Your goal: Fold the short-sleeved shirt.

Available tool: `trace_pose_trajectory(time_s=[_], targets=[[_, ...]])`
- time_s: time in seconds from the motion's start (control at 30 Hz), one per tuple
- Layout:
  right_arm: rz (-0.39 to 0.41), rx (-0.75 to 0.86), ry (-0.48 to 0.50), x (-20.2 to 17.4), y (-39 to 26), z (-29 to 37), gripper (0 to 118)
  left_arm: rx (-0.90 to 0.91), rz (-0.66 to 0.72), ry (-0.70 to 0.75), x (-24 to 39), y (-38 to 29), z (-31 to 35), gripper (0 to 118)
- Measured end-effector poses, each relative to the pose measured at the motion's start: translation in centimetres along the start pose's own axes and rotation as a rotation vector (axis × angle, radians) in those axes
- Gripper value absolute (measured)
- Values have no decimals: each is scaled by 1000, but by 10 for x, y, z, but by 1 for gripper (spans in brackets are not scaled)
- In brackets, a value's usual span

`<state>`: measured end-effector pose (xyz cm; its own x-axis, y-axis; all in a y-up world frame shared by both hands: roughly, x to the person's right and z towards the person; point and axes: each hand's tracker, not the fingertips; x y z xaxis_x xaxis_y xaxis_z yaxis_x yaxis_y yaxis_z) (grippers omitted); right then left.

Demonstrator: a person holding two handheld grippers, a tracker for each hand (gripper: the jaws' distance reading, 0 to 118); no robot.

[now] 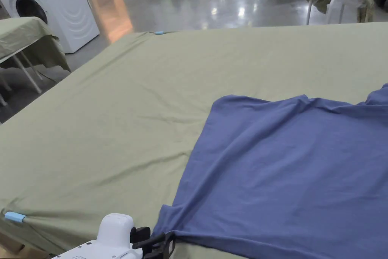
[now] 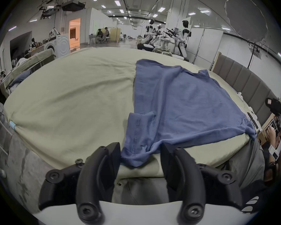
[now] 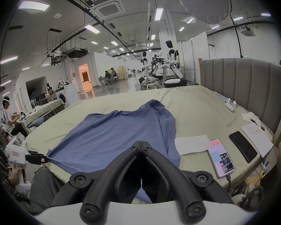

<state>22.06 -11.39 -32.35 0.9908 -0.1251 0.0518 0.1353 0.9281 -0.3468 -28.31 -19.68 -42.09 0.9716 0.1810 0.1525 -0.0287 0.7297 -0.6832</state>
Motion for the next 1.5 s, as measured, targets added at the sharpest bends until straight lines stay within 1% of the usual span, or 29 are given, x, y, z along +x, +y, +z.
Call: trace_pose_trajectory(time_s=[0.03,0.07,0.1,0.2,0.33,0.4,0.43,0.47,0.5,0.57,0.67,0.73,0.83,0.9,0.93,0.97,1.0,1.03,1.07,1.17,1.23,1.27,1.3,1.33,1.37,1.4,1.43,1.47,1.5], targets=[[-1,-3,-5,1,-1,1,0,-11,1,0,1,1,-4,41],[-1,-8,-9,1,1,4,0,-22,-9,11,3,1,-9,25],[-1,-15,-17,2,1,5,0,-44,-26,6,6,1,-12,20],[6,-36,-46,5,-2,5,0,-72,-106,41,17,3,-22,16],[-3,-83,-79,13,-6,7,1,-104,-77,39,18,10,-31,13],[-28,-155,-93,20,-10,7,25,-100,-82,42,17,8,-29,13],[-55,-184,-93,24,-13,6,32,-97,-79,44,18,8,-29,13],[-80,-211,-85,50,-30,3,37,-96,-74,47,19,9,-30,13],[-108,-247,-82,57,-35,1,42,-97,-70,50,26,10,-25,13],[-142,-310,-93,63,-44,-7,47,-99,-69,53,28,11,-25,13],[-165,-374,-147,71,-59,-21,48,-97,-60,53,30,11,-23,13],[-198,-420,-170,75,-68,-30,48,-96,-58,51,31,12,-23,13],[-233,-481,-155,78,-78,-37,48,-94,-56,51,32,12,-21,13],[-235,-482,-147,77,-84,-39,48,-91,-55,51,30,11,-20,13],[-224,-470,-158,75,-83,-38,47,-90,-51,50,30,12,-19,13],[-222,-473,-157,76,-81,-38,41,-89,-48,49,30,12,-19,13],[-223,-477,-154,75,-82,-38,30,-89,-45,49,29,12,-19,13],[-226,-480,-151,76,-84,-40,13,-87,-42,48,28,11,-19,13],[-230,-481,-146,76,-88,-42,3,-85,-38,48,28,11,-18,13],[-228,-484,-146,78,-89,-43,2,-72,-32,50,27,9,-16,13],[-245,-478,-131,82,-88,-40,2,-65,-34,52,28,8,-15,13],[-251,-450,-125,81,-89,-37,2,-61,-36,53,28,8,-13,13],[-251,-432,-114,80,-86,-33,1,-47,-35,53,27,7,-11,9],[-243,-372,-119,78,-79,-28,1,-34,-40,44,28,8,-6,9],[-234,-335,-109,75,-69,-24,1,37,-54,45,32,12,3,9],[-234,-301,-108,73,-61,-23,1,57,-43,46,33,17,7,9],[-242,-282,-91,75,-51,-25,1,80,-33,35,36,27,12,9],[-240,-230,-75,77,-40,-28,1,108,-20,0,36,39,16,9],[-226,-227,-56,80,-27,-36,1,153,-4,-28,36,53,19,9]])
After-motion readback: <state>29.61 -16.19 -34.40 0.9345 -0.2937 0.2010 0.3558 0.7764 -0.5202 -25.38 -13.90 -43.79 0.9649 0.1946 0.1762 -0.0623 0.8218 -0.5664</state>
